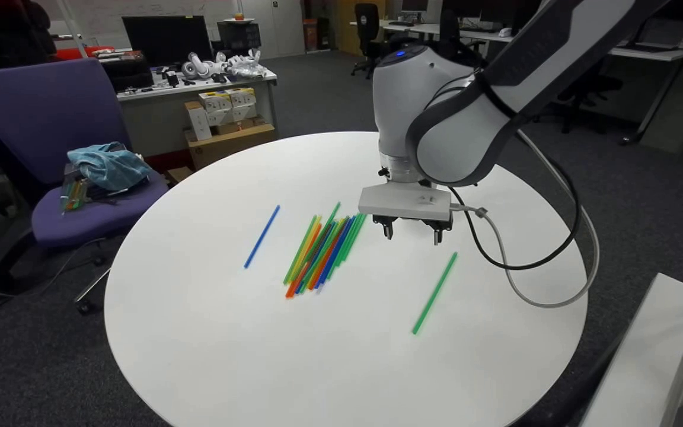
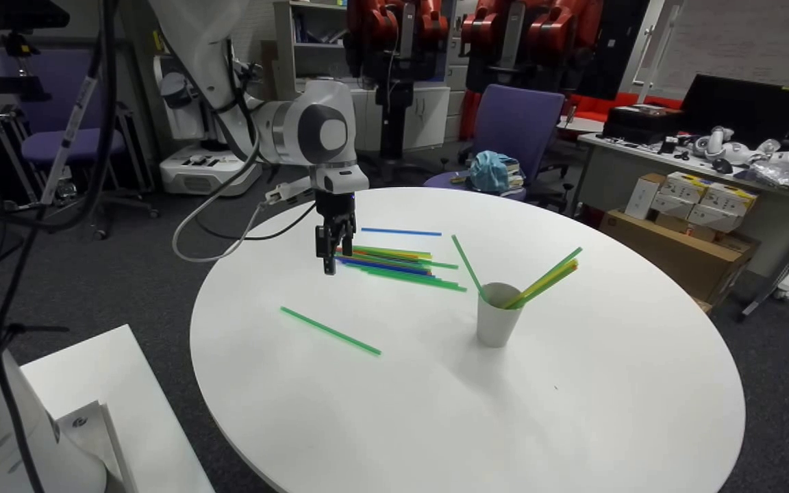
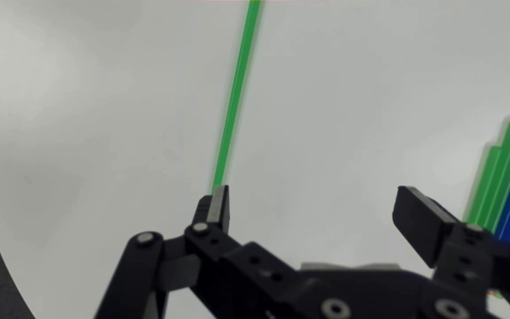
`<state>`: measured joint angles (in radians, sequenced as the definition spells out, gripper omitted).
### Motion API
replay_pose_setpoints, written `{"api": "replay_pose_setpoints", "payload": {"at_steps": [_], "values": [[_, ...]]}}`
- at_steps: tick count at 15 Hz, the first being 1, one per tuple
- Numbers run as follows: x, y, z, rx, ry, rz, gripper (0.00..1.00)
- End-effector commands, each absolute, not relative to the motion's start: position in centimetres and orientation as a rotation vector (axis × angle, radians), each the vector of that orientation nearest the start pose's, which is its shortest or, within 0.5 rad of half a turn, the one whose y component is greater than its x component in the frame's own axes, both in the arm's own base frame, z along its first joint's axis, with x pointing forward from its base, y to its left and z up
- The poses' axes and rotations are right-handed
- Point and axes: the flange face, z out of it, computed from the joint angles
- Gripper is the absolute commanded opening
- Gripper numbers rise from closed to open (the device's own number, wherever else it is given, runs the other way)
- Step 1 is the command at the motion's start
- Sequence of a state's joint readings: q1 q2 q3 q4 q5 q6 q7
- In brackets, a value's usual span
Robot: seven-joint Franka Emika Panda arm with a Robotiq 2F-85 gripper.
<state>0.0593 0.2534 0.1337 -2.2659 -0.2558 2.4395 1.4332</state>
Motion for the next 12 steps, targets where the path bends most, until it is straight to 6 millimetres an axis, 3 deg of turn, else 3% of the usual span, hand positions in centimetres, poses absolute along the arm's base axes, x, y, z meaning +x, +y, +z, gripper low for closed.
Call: {"api": "replay_pose_setpoints", "payload": {"at_steps": [1,12], "values": [[51.97,10.17,24.25,-2.846,1.631,-0.063,1.00],[51.45,10.27,24.29,-2.857,1.629,-0.085,1.00]]}}
